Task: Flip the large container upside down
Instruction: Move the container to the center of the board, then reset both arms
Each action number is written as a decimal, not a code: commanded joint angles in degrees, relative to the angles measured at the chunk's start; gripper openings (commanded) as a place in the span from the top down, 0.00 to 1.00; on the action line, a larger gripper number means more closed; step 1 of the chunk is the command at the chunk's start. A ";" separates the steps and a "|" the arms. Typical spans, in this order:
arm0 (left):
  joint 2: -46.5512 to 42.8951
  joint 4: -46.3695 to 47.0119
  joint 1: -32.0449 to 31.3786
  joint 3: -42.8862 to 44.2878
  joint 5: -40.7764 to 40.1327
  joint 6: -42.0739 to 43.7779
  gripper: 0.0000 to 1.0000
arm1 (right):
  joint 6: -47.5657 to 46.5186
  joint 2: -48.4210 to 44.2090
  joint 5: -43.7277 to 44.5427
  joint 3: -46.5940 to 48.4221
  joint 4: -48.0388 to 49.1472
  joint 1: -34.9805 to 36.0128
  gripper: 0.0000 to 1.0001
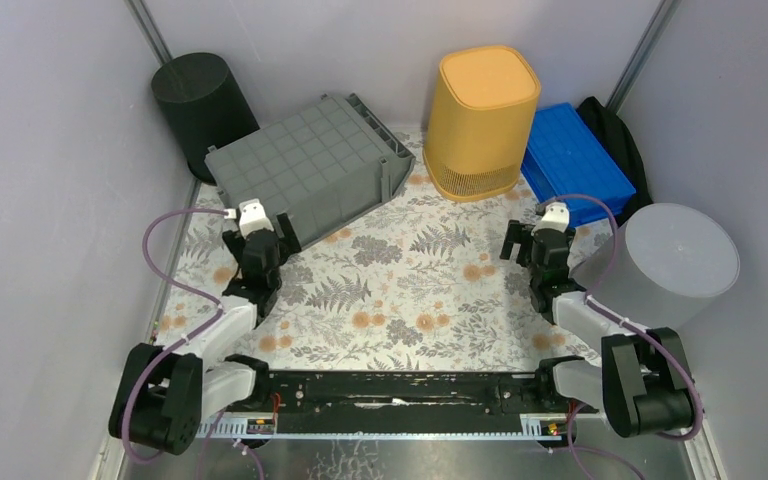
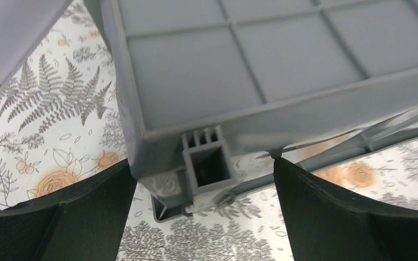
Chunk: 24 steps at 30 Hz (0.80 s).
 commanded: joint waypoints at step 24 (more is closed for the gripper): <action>15.65 37.54 9.96 -7.56 15.45 9.23 0.00 | -2.08 14.91 14.56 -10.47 43.69 -2.32 0.01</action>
